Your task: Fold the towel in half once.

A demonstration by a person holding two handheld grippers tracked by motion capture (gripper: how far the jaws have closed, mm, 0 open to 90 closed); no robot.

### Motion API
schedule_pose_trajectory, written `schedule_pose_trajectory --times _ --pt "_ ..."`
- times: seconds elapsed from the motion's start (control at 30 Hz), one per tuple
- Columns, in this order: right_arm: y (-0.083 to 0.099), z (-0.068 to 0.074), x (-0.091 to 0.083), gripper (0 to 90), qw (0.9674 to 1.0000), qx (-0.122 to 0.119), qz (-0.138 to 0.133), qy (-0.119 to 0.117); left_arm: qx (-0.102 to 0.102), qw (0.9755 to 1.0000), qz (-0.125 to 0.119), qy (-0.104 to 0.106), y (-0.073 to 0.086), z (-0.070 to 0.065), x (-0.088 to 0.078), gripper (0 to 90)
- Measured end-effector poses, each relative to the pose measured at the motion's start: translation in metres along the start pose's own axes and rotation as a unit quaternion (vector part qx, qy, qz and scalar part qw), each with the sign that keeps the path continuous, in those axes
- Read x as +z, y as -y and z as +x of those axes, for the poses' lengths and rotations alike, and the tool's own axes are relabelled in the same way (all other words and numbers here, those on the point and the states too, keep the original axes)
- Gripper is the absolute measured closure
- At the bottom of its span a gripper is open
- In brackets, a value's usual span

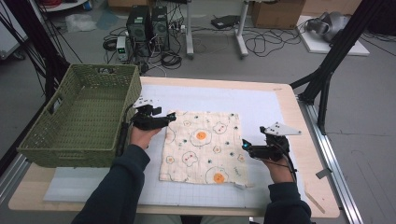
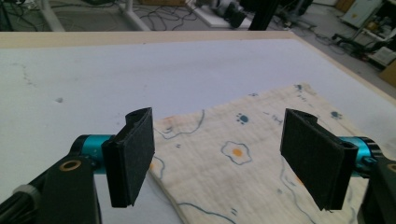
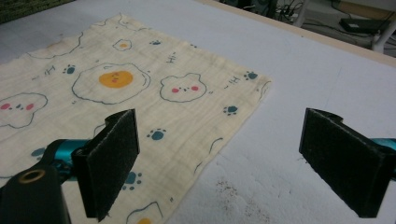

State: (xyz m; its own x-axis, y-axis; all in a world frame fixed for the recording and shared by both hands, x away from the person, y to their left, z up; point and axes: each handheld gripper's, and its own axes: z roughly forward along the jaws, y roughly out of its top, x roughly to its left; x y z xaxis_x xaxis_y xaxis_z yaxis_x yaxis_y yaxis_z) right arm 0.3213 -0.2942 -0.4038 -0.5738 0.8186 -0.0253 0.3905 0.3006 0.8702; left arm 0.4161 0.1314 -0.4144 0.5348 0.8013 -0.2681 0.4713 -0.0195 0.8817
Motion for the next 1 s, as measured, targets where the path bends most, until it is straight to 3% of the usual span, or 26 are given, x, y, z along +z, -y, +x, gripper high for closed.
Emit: schedule_pose_trajectory --times 0.1,0.17,0.27,0.37,0.47,0.57,0.67,0.8,0.87,0.9,0.97,1.0 --pt "0.0 0.0 0.0 11.5 1.0 0.005 -0.003 -0.002 -0.002 0.9999 0.014 -0.007 -0.004 0.004 0.01 28.8" --pt "0.0 0.0 0.001 11.4 1.0 0.007 -0.003 -0.005 0.008 0.9993 0.031 -0.019 -0.006 0.005 0.018 29.8" --pt "0.0 0.002 0.003 11.4 0.9999 0.004 -0.002 -0.009 0.004 0.9987 0.036 -0.037 -0.009 0.008 0.027 31.6" --pt "0.0 0.003 0.005 11.5 0.9999 0.006 0.001 -0.013 -0.008 0.9972 0.044 -0.06 -0.004 0.015 0.035 34.1" --pt "0.0 0.003 0.006 11.5 0.9999 0.008 0.002 -0.012 -0.008 0.9953 0.06 -0.075 0.003 0.02 0.044 35.3" --pt "0.001 0.002 0.006 11.5 0.9998 0.012 0.002 -0.013 0.002 0.9941 0.072 -0.081 0.009 0.021 0.052 37.9" --pt "0.001 0.0 0.009 11.5 0.9998 0.014 0.004 -0.01 0.018 0.9917 0.087 -0.093 0.011 0.019 0.057 47.3" --pt "0.003 -0.002 0.018 11.5 0.9995 0.023 0.022 -0.006 0.059 0.986 0.112 -0.109 0.009 0.013 0.063 53.3" --pt "0.004 -0.003 0.024 11.5 0.9991 0.027 0.033 -0.005 0.07 0.9843 0.116 -0.114 0.009 0.012 0.063 56.7" --pt "0.004 -0.005 0.027 11.5 0.9989 0.028 0.037 -0.006 0.074 0.9844 0.114 -0.111 0.009 0.013 0.062 59.2" --pt "0.003 -0.01 0.032 11.5 0.9985 0.035 0.042 -0.003 0.082 0.9854 0.115 -0.095 0.009 0.014 0.061 75.5" --pt "0.002 -0.013 0.035 11.5 0.9981 0.042 0.045 -0.001 0.083 0.9856 0.116 -0.091 0.009 0.014 0.06 79.4"
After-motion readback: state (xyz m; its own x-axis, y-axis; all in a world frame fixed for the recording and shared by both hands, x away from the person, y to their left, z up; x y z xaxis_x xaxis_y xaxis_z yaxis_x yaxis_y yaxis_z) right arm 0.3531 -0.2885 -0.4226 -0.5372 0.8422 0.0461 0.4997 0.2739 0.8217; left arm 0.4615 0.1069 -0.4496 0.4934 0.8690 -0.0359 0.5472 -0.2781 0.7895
